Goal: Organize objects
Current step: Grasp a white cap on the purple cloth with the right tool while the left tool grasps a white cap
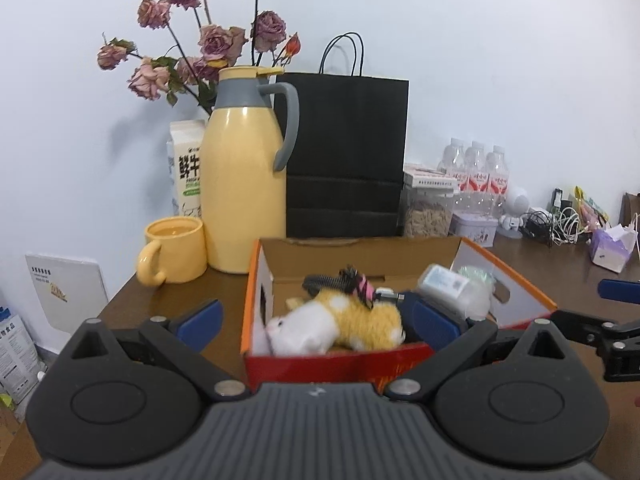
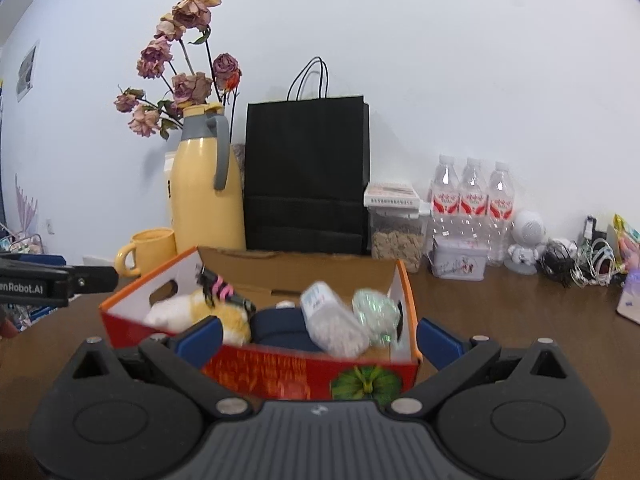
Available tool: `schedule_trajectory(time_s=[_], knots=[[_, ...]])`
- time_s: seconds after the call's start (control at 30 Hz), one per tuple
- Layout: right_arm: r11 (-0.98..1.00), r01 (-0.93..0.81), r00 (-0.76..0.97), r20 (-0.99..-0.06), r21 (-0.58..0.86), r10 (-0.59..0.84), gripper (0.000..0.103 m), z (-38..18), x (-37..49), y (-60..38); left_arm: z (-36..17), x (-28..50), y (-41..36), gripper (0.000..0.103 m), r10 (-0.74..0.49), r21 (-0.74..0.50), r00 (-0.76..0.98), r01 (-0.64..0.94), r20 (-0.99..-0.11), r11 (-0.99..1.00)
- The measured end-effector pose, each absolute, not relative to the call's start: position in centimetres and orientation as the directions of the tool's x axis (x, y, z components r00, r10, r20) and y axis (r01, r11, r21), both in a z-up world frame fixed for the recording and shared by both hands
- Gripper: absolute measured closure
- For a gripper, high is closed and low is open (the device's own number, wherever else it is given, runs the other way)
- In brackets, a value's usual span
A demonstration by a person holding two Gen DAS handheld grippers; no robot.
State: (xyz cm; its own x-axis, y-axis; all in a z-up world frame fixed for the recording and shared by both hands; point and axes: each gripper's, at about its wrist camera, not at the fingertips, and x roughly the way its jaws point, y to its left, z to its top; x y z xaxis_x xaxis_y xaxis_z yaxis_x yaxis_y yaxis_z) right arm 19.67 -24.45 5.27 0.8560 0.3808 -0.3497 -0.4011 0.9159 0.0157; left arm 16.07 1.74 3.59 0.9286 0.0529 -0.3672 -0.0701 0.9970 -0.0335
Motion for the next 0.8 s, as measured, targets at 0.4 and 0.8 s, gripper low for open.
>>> schedule_trajectory(time_s=[0.4, 0.8], knots=[[0.926, -0.377, 0.809, -0.476, 0.031, 0.345, 0.0, 1.3, 15.9, -27.2, 0.6, 12.0, 4.0, 0.0, 0.107, -0.015, 0.879, -0.129, -0.465, 0.991], [0.909, -0.414, 0.743, -0.562, 0.044, 0.365, 0.01, -0.9, 13.8, -26.2, -0.6, 10.5, 4.0, 0.0, 0.091, -0.013, 0.857, -0.114, -0.507, 0.993]])
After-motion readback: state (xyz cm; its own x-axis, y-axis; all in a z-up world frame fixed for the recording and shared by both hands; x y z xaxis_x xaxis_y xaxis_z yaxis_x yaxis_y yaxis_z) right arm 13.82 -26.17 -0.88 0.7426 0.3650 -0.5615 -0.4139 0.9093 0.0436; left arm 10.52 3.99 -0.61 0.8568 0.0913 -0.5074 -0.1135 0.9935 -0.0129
